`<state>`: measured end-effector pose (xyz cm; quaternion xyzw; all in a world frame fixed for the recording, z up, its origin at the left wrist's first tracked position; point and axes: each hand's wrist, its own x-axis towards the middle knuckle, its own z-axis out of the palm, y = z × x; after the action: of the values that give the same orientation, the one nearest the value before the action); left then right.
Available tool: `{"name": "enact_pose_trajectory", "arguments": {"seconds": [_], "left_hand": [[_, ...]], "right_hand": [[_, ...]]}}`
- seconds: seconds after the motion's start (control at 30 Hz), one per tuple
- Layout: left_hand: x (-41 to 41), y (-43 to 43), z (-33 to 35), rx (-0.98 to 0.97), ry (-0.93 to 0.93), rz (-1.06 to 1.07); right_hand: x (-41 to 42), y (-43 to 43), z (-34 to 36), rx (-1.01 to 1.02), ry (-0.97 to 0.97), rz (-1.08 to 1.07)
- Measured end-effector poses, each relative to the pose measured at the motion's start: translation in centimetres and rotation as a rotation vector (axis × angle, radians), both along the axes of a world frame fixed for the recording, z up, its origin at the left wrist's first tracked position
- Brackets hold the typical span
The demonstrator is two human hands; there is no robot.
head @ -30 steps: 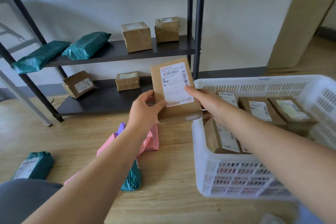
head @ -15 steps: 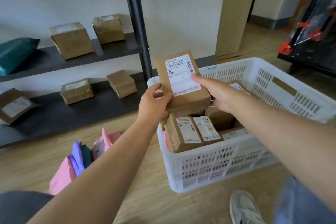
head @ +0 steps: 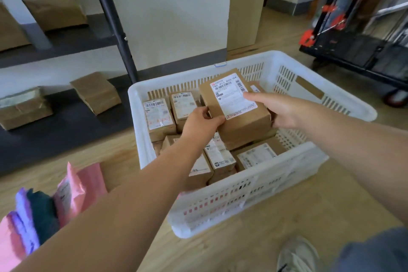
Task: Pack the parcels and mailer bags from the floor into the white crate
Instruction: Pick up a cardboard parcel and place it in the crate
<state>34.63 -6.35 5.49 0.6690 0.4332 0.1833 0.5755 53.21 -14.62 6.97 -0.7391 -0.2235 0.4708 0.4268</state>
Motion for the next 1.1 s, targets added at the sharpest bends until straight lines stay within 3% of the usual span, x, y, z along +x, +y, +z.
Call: {"name": "enact_pose_trajectory", "arguments": {"seconds": [0.23, 0.57, 0.8, 0.9, 1.1], "left_hand": [[3.5, -1.5, -1.6, -0.177, -0.005, -0.049], [4.8, -3.0, -2.4, -0.165, 0.007, -0.059], [4.5, -3.0, -4.2, -0.158, 0.213, -0.177], [4.2, -2.5, -5.4, -0.063, 0.339, -0.285], [3.5, -1.6, -7.3, 0.316, 0.578, -0.593]], "right_hand": [[2.7, -2.4, -0.3, -0.200, -0.021, -0.076], [4.4, -4.7, -0.6, -0.259, 0.051, -0.116], [2.6, -4.0, -1.6, -0.378, -0.052, -0.042], [2.2, -2.9, -3.1, -0.519, -0.192, 0.073], [1.2, -1.7, -4.8, -0.617, -0.473, 0.213]]}}
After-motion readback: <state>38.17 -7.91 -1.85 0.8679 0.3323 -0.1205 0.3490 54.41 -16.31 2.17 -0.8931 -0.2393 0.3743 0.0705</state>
